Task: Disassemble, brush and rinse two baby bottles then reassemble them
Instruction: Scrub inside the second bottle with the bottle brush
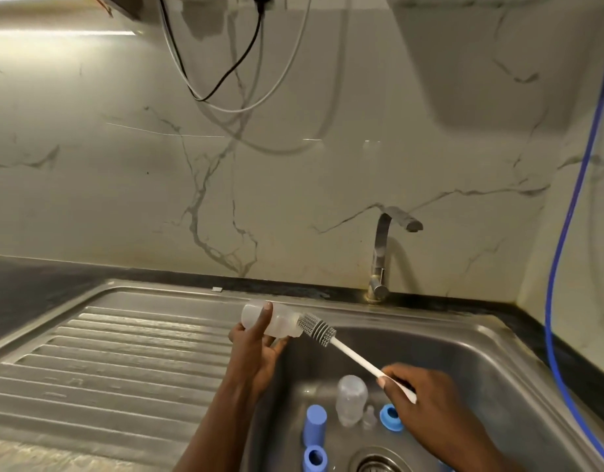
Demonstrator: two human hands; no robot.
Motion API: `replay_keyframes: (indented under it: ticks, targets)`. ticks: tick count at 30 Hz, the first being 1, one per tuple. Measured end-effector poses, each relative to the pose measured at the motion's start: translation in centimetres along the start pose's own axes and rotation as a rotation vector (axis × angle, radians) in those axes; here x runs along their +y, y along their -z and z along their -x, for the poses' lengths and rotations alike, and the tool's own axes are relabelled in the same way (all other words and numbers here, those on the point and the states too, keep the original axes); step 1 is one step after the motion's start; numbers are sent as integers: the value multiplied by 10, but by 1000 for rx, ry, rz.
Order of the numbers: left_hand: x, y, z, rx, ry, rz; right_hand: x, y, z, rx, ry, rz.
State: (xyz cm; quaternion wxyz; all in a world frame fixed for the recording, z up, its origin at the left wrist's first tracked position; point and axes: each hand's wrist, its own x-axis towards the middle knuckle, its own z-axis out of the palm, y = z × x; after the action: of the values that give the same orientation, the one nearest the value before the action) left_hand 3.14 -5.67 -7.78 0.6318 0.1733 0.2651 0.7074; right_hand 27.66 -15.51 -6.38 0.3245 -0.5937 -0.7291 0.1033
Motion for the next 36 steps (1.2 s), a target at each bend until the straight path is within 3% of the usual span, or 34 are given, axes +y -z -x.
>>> replay_keyframes:
  ticks: [4, 10, 17, 20, 22, 25, 26, 28, 31, 36]
  targets:
    - [-1, 2, -1, -28, 20, -20, 1, -5, 0, -34, 13, 39]
    - [-15, -4, 5, -96, 134, -271, 1, -8, 2, -37, 7, 101]
    - [-17, -8, 8, -105, 174, -218, -7, -12, 4, -22, 19, 124]
    - [-20, -11, 12, -117, 214, -179, -13, -14, 3, -106, 23, 95]
    - [-20, -12, 14, -166, 261, -129, -19, -9, 2, -215, -49, -159]
    - [-13, -11, 18, -293, 312, 56, -28, 8, 3, -493, -354, -729]
    - [-11, -12, 20, -325, 323, 94, -31, 12, 3, -545, -381, -784]
    - [-12, -14, 21, -315, 317, 0, -30, 8, 3, -482, -345, -677]
    - [-20, -10, 18, -225, 217, -398, -16, -8, 4, -208, -89, -86]
    - [-14, -15, 21, -181, 321, -345, 0, -10, 2, -138, -29, 154]
